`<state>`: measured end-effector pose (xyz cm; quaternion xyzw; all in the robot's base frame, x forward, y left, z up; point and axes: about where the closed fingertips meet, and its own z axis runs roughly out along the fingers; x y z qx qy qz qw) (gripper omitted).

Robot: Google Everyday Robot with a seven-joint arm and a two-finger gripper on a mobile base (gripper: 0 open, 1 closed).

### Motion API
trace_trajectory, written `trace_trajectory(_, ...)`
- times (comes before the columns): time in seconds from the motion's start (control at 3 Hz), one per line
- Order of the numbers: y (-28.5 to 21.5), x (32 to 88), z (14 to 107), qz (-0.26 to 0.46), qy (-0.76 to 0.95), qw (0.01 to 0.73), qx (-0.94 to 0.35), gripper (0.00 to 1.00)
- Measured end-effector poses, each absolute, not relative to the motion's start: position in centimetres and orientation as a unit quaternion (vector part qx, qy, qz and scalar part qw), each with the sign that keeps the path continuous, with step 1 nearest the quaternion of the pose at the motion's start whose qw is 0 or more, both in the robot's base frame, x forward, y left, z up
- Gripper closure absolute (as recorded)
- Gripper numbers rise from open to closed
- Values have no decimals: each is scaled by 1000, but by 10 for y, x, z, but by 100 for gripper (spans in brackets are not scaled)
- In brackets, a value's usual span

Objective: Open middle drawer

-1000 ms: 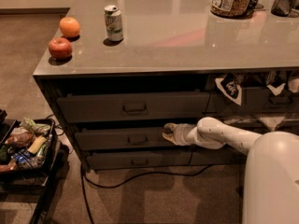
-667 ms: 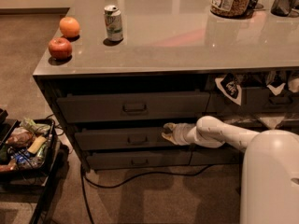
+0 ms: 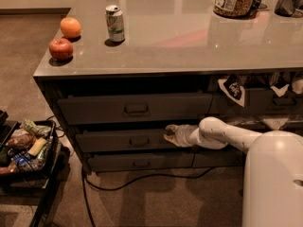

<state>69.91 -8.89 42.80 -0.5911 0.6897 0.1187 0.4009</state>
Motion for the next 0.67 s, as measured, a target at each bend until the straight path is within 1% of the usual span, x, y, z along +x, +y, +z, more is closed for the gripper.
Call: trace_trajectory(0.67, -88, 695, 425, 130, 691, 390, -595, 100)
